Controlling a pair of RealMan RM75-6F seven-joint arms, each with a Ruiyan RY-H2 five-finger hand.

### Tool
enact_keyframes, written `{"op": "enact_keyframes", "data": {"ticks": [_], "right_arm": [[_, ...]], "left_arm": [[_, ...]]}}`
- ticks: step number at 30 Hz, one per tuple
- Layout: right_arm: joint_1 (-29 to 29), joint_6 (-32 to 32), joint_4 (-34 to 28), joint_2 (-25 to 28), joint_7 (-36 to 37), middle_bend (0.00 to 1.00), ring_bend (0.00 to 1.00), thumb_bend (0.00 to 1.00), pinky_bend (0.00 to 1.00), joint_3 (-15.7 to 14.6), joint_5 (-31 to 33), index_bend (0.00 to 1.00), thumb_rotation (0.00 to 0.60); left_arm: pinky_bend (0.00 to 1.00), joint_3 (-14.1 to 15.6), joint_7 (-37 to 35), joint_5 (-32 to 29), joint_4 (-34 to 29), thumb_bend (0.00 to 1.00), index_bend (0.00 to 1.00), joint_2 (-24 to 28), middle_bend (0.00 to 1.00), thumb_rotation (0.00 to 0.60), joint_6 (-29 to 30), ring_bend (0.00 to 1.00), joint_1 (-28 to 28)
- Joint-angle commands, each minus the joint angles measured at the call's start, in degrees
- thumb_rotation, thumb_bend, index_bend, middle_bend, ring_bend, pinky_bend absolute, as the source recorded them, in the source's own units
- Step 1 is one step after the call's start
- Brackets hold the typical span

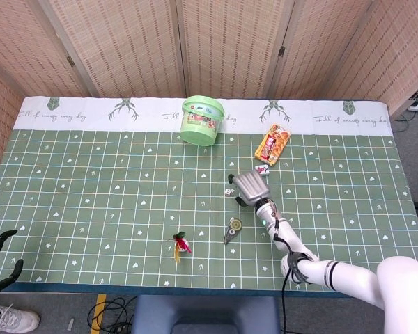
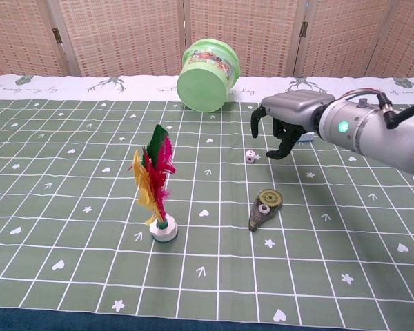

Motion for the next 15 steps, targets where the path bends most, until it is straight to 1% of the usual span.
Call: {"op": "enact_keyframes", "data": {"ticks": [1, 15], "right_arm": [[1.7, -0.8, 2.2, -1.7, -0.7, 0.97, 1.0, 0.26, 0.99, -0.1, 2.2, 0.4, 0.6], [5.3, -0.2, 7.3, -5.2, -2.5, 0.98, 1.0, 0.26, 1.0, -1.7, 6.4, 0.45, 0.6]], "left_arm": [[0.09, 0.0, -0.2, -0.2, 0.3, 0.39, 0.24, 0.0, 0.02, 0.6, 0.0, 0.02, 0.1], [0.09, 0.0, -1.2, -0.7, 1.7, 0.39, 0.24, -0.3, 0.02, 0.6, 0.0, 0.03, 0.8]]}}
